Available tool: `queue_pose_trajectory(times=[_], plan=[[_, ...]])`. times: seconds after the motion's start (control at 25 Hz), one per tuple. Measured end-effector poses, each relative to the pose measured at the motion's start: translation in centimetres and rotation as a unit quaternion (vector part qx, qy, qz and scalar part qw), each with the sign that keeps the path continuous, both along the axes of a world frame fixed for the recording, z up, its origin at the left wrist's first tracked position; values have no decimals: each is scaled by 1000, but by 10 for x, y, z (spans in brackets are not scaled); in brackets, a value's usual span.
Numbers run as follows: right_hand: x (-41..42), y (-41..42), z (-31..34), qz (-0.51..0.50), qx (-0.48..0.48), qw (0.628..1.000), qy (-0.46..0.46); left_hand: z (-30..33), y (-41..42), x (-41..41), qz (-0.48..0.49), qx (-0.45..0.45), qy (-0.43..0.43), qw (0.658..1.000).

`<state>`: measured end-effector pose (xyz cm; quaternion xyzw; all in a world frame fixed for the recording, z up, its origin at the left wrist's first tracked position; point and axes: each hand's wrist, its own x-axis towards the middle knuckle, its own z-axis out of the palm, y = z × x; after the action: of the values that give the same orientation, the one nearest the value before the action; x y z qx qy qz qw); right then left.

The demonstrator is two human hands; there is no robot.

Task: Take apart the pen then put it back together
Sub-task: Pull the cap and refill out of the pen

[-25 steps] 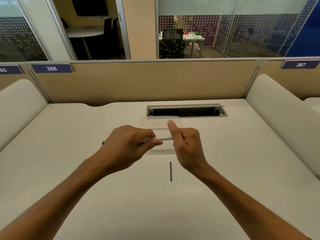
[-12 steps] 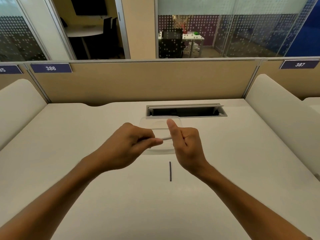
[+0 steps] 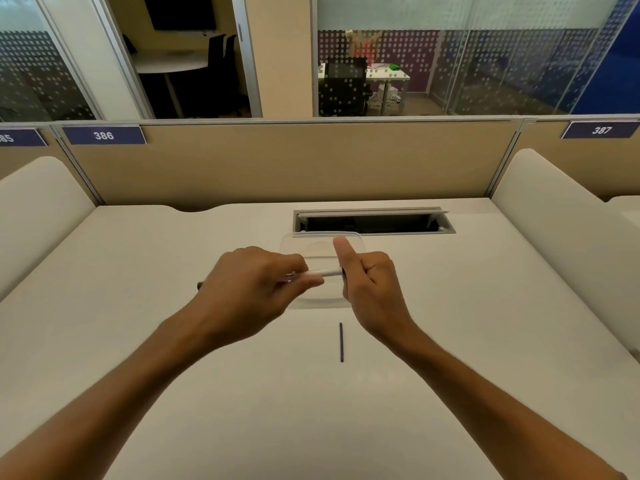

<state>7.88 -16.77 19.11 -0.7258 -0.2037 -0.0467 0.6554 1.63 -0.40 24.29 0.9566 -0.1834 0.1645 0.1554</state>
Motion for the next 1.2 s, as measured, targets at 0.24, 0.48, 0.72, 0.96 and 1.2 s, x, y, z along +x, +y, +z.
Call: queue_pose_trajectory(times=[0.24, 0.48, 0.72, 0.96, 1.2], plan=[[3, 1, -2, 16, -44, 987, 155, -9, 0, 2, 1, 183, -72, 981], [-4, -1, -1, -3, 8, 998, -69, -6, -1, 7, -28, -177, 141, 974], [0, -11, 0, 20, -60, 942, -328, 6, 6, 3, -90, -320, 382, 862], [4, -5, -2, 13, -47, 998, -37, -3, -1, -2, 14, -24, 33, 999], [4, -6, 0, 66, -93, 975, 192, -13, -1, -4, -36, 184, -140, 972]])
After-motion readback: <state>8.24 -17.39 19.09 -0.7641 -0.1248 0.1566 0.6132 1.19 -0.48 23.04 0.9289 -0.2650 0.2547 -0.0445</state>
